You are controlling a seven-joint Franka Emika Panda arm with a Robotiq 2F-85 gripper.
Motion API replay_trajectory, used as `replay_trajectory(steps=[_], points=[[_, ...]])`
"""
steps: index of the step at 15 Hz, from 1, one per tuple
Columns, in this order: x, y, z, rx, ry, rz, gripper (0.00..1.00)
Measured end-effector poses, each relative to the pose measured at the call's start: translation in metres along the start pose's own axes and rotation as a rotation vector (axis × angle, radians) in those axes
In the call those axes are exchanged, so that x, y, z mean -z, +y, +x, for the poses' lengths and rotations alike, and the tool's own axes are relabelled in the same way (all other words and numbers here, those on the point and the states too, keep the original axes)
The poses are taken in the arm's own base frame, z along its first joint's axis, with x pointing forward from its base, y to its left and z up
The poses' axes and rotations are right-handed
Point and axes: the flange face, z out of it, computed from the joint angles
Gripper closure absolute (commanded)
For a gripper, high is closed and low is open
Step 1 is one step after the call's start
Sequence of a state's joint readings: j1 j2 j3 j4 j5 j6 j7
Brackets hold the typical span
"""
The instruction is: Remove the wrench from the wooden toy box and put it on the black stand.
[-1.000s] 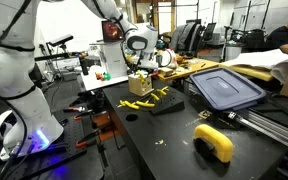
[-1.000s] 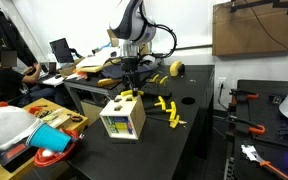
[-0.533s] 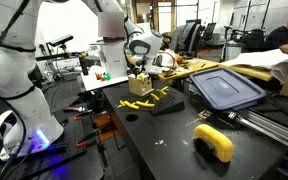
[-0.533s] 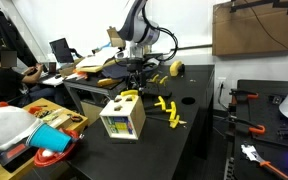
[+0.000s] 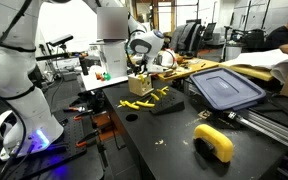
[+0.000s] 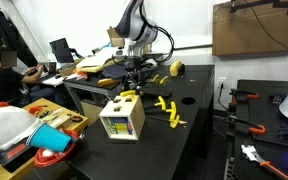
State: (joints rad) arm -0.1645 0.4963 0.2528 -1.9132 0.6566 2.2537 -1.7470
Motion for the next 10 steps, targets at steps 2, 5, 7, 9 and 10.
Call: replay_trajectory(steps=[2, 5, 7, 9, 10], points=[[0.0015, -0.0003, 0.0017, 0.009, 0.007, 0.020, 0.00], [0.0014, -0.0024, 0.0001, 0.036, 0.012, 0.051, 0.00], [0.0010, -0.0040, -0.0013, 0.052, 0.014, 0.071, 0.00], [0.0011, -0.0052, -0.0017, 0.067, 0.018, 0.088, 0.00], [0.0012, -0.0056, -0.0017, 0.073, 0.020, 0.095, 0.00]])
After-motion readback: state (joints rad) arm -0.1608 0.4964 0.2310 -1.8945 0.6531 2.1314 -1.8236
